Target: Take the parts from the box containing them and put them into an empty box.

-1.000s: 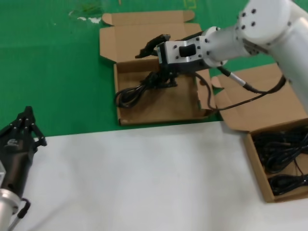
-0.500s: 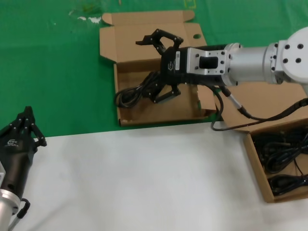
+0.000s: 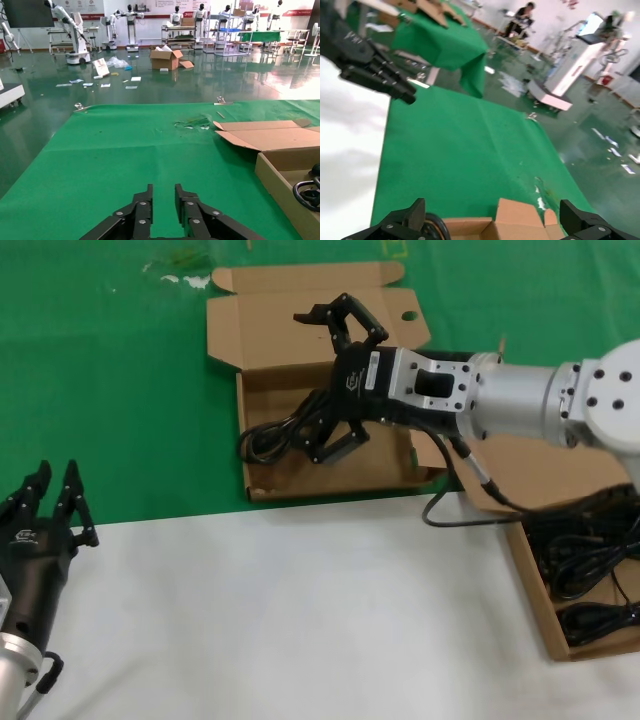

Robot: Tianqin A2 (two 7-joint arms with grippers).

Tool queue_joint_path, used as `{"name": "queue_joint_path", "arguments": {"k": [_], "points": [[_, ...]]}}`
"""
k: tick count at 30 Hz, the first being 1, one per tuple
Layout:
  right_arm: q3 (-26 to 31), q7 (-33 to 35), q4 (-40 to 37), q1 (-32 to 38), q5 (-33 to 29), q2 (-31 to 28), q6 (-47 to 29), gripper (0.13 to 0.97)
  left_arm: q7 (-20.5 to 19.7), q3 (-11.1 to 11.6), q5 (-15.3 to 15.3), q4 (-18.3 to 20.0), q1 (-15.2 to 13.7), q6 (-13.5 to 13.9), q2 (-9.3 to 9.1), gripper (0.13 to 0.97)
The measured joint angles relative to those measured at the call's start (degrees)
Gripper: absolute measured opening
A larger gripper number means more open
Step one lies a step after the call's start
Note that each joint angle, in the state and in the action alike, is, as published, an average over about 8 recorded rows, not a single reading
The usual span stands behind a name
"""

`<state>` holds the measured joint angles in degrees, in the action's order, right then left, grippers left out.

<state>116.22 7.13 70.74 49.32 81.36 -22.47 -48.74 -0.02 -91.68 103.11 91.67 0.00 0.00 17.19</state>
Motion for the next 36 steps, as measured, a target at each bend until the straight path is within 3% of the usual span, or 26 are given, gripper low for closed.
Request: {"name": "queue_joint_path", "arguments": {"k": [3, 11, 15, 23, 32, 36], "points": [[-1.0, -0.3, 0.9, -2.1, 0.9, 0.2, 2.1, 0.913, 0.0, 0.0, 0.0, 0.0, 0.0, 0.0, 0.0, 0.237], [-3.9, -1.1, 3.4, -7.9, 3.5, 0.8, 7.8, 0.956, 0.0, 0.0, 0.0, 0.0, 0.0, 0.0, 0.0, 0.384], [-5.4, -1.6, 4.6, -10.8, 4.8, 1.2, 10.7, 0.96, 0.0, 0.0, 0.0, 0.0, 0.0, 0.0, 0.0, 0.384], [-8.3, -2.4, 7.1, -16.6, 7.4, 1.8, 16.5, 0.966, 0.0, 0.0, 0.0, 0.0, 0.0, 0.0, 0.0, 0.594], [-11.5, -3.4, 9.8, -23.2, 10.2, 2.5, 22.9, 0.966, 0.0, 0.0, 0.0, 0.0, 0.0, 0.0, 0.0, 0.783], [-13.0, -3.8, 11.1, -26.1, 11.5, 2.8, 25.8, 0.966, 0.0, 0.0, 0.0, 0.0, 0.0, 0.0, 0.0, 0.829]]}}
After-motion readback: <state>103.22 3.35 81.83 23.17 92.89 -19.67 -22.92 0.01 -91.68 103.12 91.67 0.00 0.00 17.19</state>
